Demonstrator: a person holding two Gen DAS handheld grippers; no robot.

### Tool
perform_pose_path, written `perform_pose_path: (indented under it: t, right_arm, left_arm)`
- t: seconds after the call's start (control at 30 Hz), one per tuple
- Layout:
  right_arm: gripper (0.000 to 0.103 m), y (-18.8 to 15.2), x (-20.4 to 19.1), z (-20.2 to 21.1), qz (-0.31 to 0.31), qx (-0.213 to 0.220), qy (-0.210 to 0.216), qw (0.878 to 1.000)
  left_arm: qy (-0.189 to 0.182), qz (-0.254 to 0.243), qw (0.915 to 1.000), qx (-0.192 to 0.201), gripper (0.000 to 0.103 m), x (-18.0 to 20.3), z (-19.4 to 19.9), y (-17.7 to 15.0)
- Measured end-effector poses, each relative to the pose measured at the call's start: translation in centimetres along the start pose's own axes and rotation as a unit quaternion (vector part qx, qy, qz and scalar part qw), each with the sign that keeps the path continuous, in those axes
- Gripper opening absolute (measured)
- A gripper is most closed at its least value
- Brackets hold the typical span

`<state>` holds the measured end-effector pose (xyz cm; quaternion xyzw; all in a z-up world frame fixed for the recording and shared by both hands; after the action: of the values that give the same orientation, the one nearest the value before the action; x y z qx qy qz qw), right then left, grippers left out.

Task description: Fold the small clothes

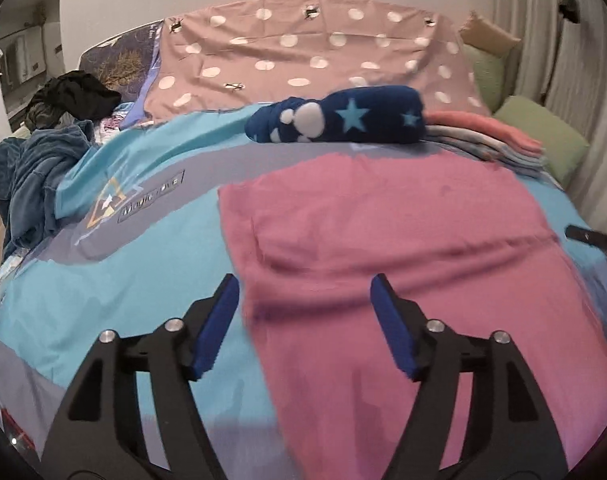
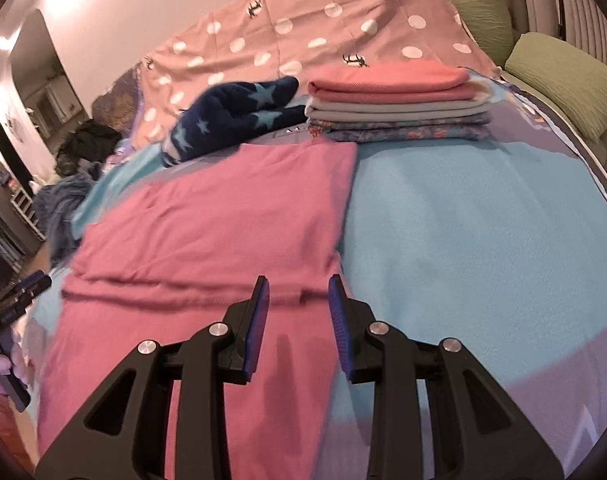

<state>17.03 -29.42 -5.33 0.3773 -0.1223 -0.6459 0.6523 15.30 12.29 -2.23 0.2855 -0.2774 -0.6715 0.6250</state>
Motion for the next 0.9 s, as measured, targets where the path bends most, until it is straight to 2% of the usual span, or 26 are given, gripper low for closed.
perform_pose_path:
  t: [0.1,0.2,0.33,0.47,0.6,0.9]
  right_arm:
    - [0.032,-2.3,0.5,2.1,0.003,-0.016,0.002,1.0]
    - [0.032,-4.9,0.9,3.9,-0.01,-0.032,0.019,0.999]
    - [0.032,-8.2,1.2,6.0,-0.032,-0.038,0.037,0.998]
    - [0.032,-10.7,1.1,8.2,-0.037,-0.02,0.05,0.998]
    - [0.032,-13.1,1.2,11.3,-0.044,0.019,0.063,0.997]
    - [0.032,-19.8,3.1,16.0,-0.109,-0.033,0.119,0.986]
  left_arm:
    - [-0.04,0.033,0.9981,-0.035,0.075,-1.1,1.9,-3.6]
    - [-0.043,0.051,0.9961,-0.057,0.075,-1.3,3.0,-6.7]
    - [-0.088,0.074,0.9904,-0.077,0.075,-0.5,4.8,-11.0]
    - [-0.088,0.065,0.9912,-0.074,0.075,0.1,6.8,-13.6]
    - [-0.11,0.075,0.9881,-0.077,0.074,-0.3,8.9,-15.5]
    - [-0.157,0.104,0.9809,-0.05,0.07,0.0,14.0,-20.8]
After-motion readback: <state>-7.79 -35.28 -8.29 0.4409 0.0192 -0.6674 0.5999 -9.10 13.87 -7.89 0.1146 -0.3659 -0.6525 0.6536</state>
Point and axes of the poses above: each gripper's, at about its wrist camera, not at the fingertips, and z roughly against the way its jaws point, x to its right, y to its top, the point moved 1 cm from there along -z, roughly the way its jaws point, and after that the axes turned 5 degrees about y, right-handed, at the moved point
